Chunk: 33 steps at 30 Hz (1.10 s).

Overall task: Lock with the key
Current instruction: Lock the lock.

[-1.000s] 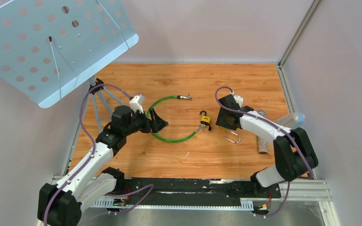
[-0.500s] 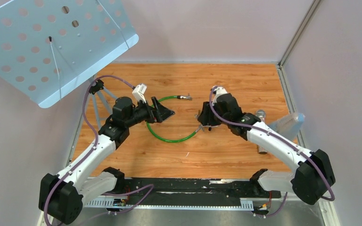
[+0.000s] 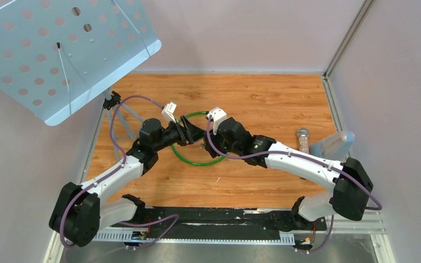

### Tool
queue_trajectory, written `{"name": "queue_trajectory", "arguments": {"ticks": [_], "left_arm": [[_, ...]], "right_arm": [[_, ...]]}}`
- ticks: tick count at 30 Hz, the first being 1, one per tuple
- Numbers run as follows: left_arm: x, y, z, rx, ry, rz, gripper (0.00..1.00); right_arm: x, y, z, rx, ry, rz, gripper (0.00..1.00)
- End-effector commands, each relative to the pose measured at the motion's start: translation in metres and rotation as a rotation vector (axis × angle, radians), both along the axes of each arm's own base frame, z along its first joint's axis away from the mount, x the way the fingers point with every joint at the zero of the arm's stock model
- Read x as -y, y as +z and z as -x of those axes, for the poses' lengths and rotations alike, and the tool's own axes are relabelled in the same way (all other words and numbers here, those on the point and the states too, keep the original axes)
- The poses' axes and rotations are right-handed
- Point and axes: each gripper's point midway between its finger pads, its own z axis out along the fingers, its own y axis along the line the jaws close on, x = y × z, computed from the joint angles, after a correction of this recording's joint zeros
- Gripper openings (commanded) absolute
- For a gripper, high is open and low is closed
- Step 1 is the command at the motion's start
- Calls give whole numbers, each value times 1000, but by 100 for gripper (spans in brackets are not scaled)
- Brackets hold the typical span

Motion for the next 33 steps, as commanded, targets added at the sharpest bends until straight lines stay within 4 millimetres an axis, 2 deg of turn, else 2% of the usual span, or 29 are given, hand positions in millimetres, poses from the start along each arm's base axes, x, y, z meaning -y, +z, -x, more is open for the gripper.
{"name": "queue_trajectory", "arguments": {"ticks": [1,5,12,17,23,27,28,29,30,33], "left_arm": [[1,17,4,55,-2,45,79],[1,14,10,32,-14,49,70],[2,3,10,-13,-18,35,63],[5,2,11,-32,-40,24,49],[9,-8,16,-91,-102,-49,40],[11,-9,17,-105,-124,-61,19],[11,-9,16,-105,-125,-61,8],[11,-8,16,-101,-124,-60,4],[11,-7,15,-99,-120,-59,0],[8,-1,12,-69,-97,-60,0]], "right_arm": [[-18,54,-22,161,-25,-104,44],[-20,59,-21,178,-26,-132,43],[-26,71,-15,195,12,-193,43],[-26,73,-8,194,51,-203,43],[-25,68,-8,220,77,-183,43],[-27,64,-8,221,88,-169,44],[-27,63,-8,218,91,-166,44],[-27,62,-8,215,87,-162,46],[-26,60,-9,212,80,-156,48],[-21,55,-8,199,68,-141,58]]}}
